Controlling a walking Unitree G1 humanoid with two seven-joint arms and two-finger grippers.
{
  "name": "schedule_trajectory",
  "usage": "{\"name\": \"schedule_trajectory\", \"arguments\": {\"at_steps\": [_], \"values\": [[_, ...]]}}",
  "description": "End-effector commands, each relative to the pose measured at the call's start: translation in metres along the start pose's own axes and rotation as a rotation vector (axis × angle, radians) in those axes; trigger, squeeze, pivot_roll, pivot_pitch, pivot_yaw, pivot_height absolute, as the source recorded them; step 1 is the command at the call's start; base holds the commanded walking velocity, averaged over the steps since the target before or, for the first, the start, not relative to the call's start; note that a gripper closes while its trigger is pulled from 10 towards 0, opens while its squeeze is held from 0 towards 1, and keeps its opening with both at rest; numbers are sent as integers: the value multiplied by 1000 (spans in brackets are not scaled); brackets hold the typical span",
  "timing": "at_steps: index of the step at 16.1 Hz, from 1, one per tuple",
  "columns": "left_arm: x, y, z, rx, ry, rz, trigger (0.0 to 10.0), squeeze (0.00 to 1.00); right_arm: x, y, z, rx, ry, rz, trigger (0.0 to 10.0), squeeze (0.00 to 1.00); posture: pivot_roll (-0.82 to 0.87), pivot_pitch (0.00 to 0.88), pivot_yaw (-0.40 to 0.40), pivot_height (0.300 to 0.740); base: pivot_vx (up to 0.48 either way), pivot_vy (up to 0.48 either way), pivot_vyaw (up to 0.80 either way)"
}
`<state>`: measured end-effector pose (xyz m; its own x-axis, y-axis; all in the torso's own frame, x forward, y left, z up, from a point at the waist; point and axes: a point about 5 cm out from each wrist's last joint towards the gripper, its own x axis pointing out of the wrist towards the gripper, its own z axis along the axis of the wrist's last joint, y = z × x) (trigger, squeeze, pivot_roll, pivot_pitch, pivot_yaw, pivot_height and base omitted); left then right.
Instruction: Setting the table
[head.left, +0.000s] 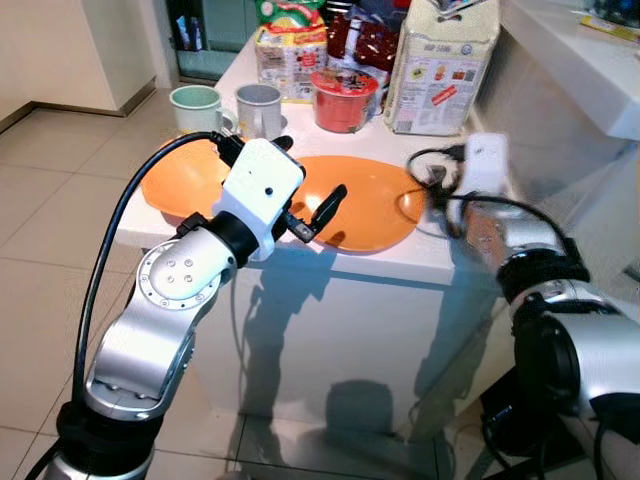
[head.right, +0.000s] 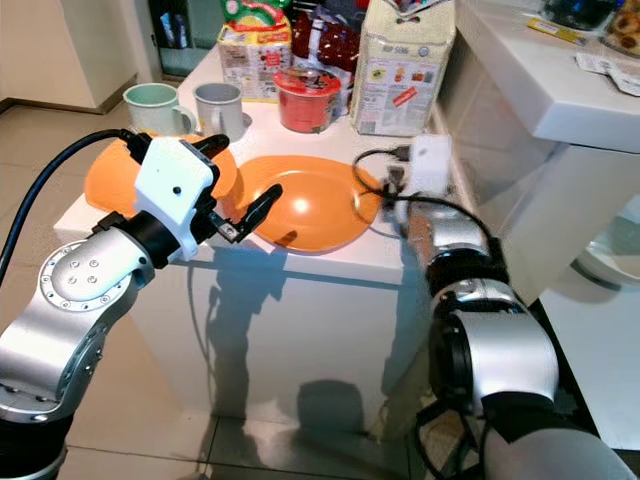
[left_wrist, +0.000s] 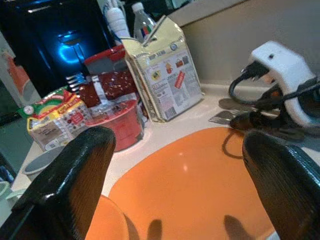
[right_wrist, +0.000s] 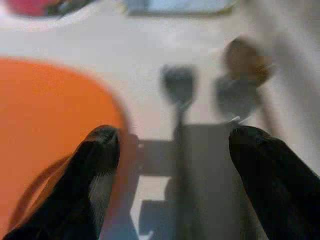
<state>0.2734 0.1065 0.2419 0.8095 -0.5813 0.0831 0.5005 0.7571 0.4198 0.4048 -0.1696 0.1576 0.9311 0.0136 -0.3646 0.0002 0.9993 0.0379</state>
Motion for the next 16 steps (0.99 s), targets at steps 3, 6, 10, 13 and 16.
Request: {"name": "schedule_trajectory", "arguments": {"at_steps": [3, 6, 10, 13, 16], "values": [[-3, -2, 1, 11, 11, -17, 10000, 0, 0, 7, 6, 16, -15, 68, 10000, 0, 116, 0, -55, 740, 0, 0, 0], [-4, -2, 2, 9, 14, -15, 10000, 0, 0, 5, 7, 17, -21, 47, 10000, 0, 119, 0, -55, 740, 0, 0, 0], [-4, -2, 3, 7, 17, -19, 10000, 0, 0, -2, 8, 35, -37, 5, 10000, 0, 118, 0, -53, 740, 0, 0, 0], [-3, -4, 3, 4, 18, -32, 10000, 0, 0, -8, 6, 43, -30, -18, 10000, 0, 117, 0, -53, 740, 0, 0, 0], [-4, -7, 2, 0, 26, -56, 10000, 0, 0, -7, -10, 78, 47, 20, 10000, 0, 117, 0, -53, 740, 0, 0, 0]]}}
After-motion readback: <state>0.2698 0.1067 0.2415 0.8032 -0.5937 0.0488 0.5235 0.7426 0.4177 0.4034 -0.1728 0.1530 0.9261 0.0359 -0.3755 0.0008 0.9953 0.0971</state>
